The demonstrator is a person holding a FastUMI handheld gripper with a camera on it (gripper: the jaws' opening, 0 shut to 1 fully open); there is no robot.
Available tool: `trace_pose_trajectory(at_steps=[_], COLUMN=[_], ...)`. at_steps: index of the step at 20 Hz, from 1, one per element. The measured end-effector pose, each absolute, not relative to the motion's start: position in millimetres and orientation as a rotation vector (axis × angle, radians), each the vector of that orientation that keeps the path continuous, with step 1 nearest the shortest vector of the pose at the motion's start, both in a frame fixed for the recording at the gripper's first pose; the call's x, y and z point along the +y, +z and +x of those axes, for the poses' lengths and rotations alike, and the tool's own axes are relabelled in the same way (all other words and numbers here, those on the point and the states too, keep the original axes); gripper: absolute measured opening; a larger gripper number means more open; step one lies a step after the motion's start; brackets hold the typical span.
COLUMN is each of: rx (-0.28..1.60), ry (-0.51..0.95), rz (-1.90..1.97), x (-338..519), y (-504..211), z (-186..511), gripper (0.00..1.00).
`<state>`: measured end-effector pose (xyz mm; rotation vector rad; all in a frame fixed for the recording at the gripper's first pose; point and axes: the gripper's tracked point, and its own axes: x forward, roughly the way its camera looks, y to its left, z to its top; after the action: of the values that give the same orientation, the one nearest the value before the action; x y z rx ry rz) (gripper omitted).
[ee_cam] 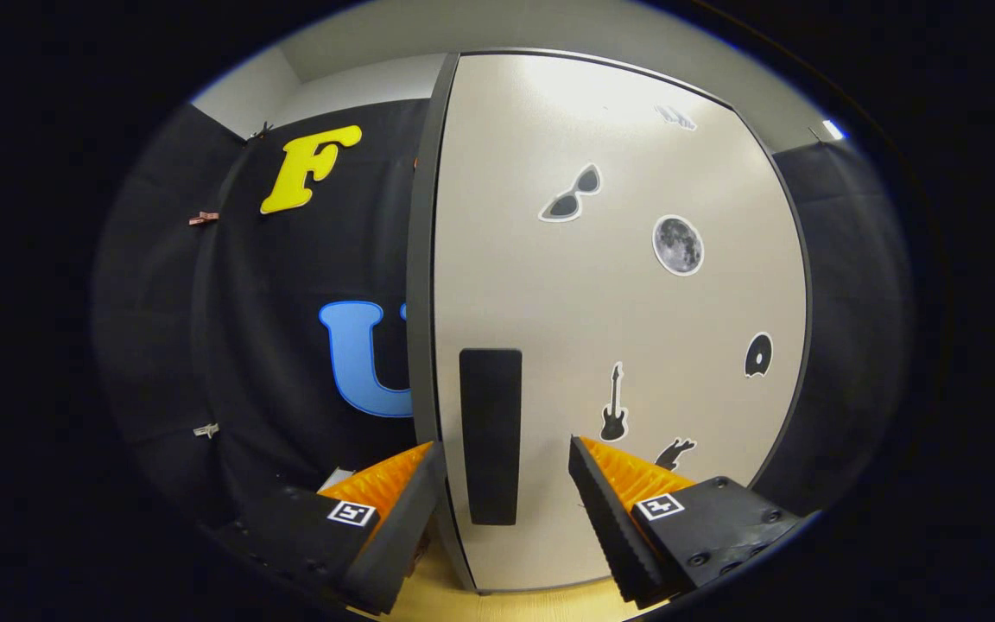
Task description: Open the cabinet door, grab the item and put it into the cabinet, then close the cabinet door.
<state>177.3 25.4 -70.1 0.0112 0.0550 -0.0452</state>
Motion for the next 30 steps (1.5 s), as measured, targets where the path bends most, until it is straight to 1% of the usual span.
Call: trace_pose_trajectory(at_steps=[2, 6, 8, 10, 13, 14, 16, 17, 23, 30], rx=[0.041, 0.051, 0.07, 0.061, 0.054, 0.059, 0.068, 0.072, 0.093, 0.097], ry=[-0.041, -0.044, -0.055, -0.061, -0.073, -0.074, -0.078, -0.08, -0.041, -0.001], rz=[0.007, -0.001, -0.004, -0.004, -0.012, -0.009, 0.008, 0.007, 0.007, 0.016], x=[28.4, 32.2, 30.8, 31.2, 29.1, 30.5, 28.0, 28.2, 27.9, 18.4], y=[-69.2, -76.2, -80.7, -80.4, -79.9, -79.3, -79.7, -78.7, -81.0, -74.7], z=[181.8, 189.4, 188.7, 192.1, 193.7, 191.2, 191.8, 188.1, 177.6, 137.5], gripper=[0.93, 0.61, 0.61, 0.38, 0.38, 0.28, 0.28, 0.17, 0.17, 0.17])
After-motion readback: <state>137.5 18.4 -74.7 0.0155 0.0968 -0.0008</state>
